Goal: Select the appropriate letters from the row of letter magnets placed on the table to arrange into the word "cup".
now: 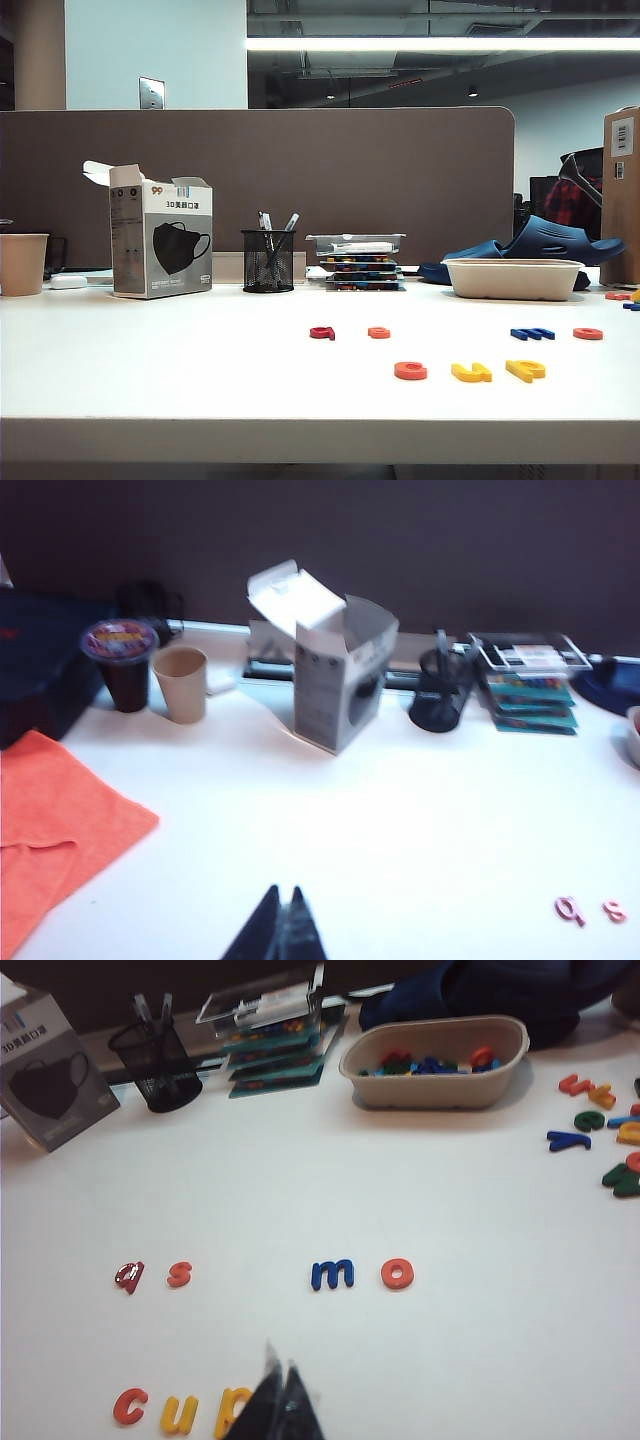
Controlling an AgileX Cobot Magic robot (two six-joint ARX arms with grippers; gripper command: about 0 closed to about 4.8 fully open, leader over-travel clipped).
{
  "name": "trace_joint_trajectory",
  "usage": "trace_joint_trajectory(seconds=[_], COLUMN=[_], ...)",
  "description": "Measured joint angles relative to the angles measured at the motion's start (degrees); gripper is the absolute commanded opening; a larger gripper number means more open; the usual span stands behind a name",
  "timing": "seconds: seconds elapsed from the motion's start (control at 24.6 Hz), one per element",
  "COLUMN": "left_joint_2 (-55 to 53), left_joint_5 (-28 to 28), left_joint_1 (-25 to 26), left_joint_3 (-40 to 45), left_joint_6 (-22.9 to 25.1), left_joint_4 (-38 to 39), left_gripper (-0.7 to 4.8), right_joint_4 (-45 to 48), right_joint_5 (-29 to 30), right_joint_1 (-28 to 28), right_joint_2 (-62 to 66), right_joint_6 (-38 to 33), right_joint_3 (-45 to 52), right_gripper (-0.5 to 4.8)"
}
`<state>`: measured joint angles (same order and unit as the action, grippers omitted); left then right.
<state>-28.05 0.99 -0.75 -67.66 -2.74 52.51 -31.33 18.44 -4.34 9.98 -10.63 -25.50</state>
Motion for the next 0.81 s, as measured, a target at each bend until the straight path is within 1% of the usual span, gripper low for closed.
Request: trace_joint_trajectory(seconds=[0.04,0.08,0.16,0.2,0.24,0.33,0.49,0.65,0.77,0.81], left_joint_2=[1.55,4.72,9.73,11.39,14.56,19.21,22.58,24.9,27.58,28.37], left_joint_5=[-0.02,0.07,0.07,-0.02,0.0,0.0,0.0,0.0,0.02,0.02], left_joint_1=[-0.63,-1.55,-1.64,-1.64,-1.64,-1.62,-1.62,-1.62,-1.62,-1.62], left_joint_3=[1.6,4.52,8.59,9.92,12.92,16.24,17.79,21.09,25.68,28.59], left_joint_6=[-0.15,-0.35,-0.55,-0.59,-0.74,-1.18,-2.12,-1.97,-0.72,0.2], left_joint_4=[-0.37,-0.33,-0.72,-1.03,-3.08,-3.65,-4.37,-5.49,-9.53,-12.55], left_gripper=[-0.05,-0.05,-0.05,-0.05,-0.05,-0.05,-0.05,-0.05,-0.05,-0.05], right_joint_4=[0.83,1.03,2.1,3.56,6.78,11.3,12.76,17.73,20.94,22.58], right_joint_5=[-0.11,-1.22,-3.98,-4.31,-4.33,-4.66,-5.18,-6.43,-6.82,-6.86], right_joint_1=[0.0,0.0,-0.02,0.0,0.0,0.02,0.0,0.0,0.0,0.0], right_joint_2=[-0.52,-1.46,-3.85,-5.09,-7.08,-9.57,-9.53,-9.55,-9.55,-9.55], right_joint_6=[0.0,0.0,0.02,0.04,0.02,0.04,0.17,1.09,2.69,3.06], right_joint_3=[0.96,2.71,5.92,7.17,8.76,11.15,14.62,17.29,20.04,21.16], right_gripper=[-0.01,-0.01,-0.01,-0.01,-0.01,-0.01,-0.01,-0.01,-0.01,-0.01])
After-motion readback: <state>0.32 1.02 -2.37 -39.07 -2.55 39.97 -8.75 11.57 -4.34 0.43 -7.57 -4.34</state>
